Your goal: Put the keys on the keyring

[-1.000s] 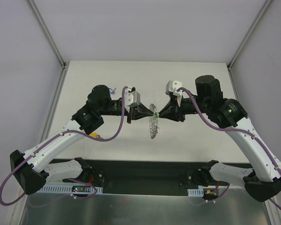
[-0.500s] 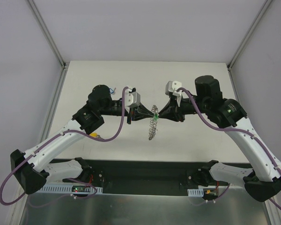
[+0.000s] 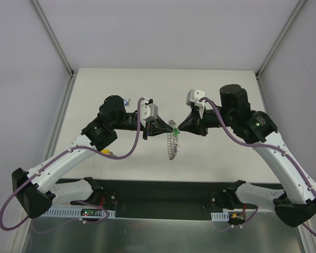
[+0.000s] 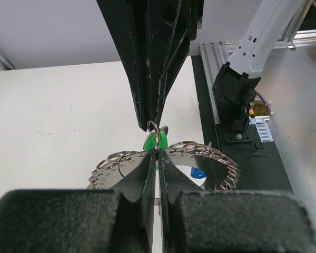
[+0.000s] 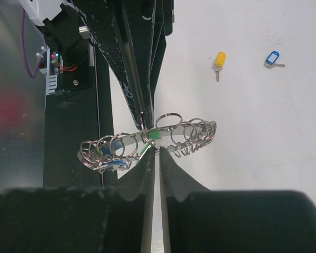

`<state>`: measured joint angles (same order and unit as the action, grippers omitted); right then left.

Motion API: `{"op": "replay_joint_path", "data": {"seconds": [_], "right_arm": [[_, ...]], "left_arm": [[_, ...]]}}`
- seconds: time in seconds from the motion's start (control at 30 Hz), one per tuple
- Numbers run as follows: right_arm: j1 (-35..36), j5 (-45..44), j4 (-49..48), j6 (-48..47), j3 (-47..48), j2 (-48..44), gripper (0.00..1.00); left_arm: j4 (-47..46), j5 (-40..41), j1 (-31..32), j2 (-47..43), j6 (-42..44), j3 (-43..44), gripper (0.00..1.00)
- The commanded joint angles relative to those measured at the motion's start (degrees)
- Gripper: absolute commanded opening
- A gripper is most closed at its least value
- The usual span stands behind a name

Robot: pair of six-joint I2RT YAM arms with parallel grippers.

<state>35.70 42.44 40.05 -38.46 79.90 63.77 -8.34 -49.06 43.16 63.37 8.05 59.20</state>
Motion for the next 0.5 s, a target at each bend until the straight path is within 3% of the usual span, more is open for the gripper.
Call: {"op": "replay_joint_path", "data": {"seconds": [0.0,0.17,0.47], "right_arm": [[-0.5,3.7,-2.2,-0.2,-0.1,-0.5,0.07],[-0.5,5.8,-1.3,-0.5,0.8,-0.1,0.01],[-0.5,7.1,0.5,-1.3,2.4,0.3,0.01]], "left_arm": [[-4.4,-2.2,0.2,-0.3,-0.2,2.1,0.0],[-4.0,-2.1,0.3,-0.1,-0.2,2.1,0.0],[-1.9,-0.2,0.3,0.3,0.5,2.8,0.0]]}}
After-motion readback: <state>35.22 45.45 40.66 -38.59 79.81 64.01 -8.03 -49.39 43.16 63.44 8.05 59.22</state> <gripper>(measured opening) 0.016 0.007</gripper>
